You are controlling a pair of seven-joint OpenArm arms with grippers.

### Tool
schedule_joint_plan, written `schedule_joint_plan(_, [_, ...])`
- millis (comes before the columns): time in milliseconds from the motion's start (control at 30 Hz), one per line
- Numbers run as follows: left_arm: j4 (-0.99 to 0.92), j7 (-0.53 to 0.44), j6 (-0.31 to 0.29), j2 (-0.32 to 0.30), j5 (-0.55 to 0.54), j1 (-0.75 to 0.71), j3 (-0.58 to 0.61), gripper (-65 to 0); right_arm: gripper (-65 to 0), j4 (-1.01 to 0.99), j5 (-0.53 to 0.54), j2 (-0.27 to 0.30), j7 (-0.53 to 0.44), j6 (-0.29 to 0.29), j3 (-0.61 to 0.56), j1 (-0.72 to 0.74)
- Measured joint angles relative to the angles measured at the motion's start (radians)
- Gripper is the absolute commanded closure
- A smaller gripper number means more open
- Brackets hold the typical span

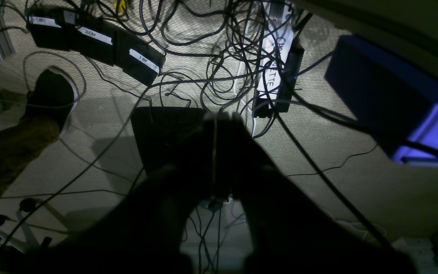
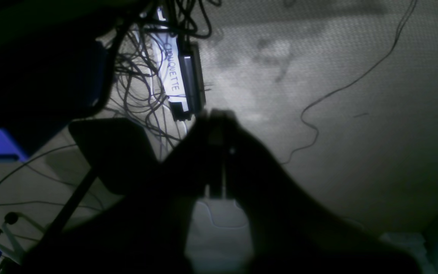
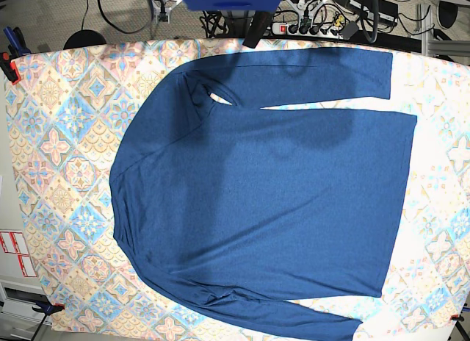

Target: Fold the T-shirt properly

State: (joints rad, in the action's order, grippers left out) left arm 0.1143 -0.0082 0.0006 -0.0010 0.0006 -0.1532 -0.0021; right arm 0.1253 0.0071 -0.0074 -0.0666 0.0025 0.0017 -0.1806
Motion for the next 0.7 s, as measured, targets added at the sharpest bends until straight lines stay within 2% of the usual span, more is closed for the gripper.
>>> schedule_joint_plan(533, [0.000, -0.002, 0.000, -0.018, 0.000, -0.003, 0.000, 0.0, 0.0, 0.000, 0.000, 0.002, 0.000, 0.000, 0.000, 0.000])
schedule_joint_plan(700, [0.077, -0.002, 0.000, -0.019, 0.001, -0.049, 0.000, 0.0, 0.0, 0.000, 0.000, 0.002, 0.001, 0.000, 0.000, 0.000])
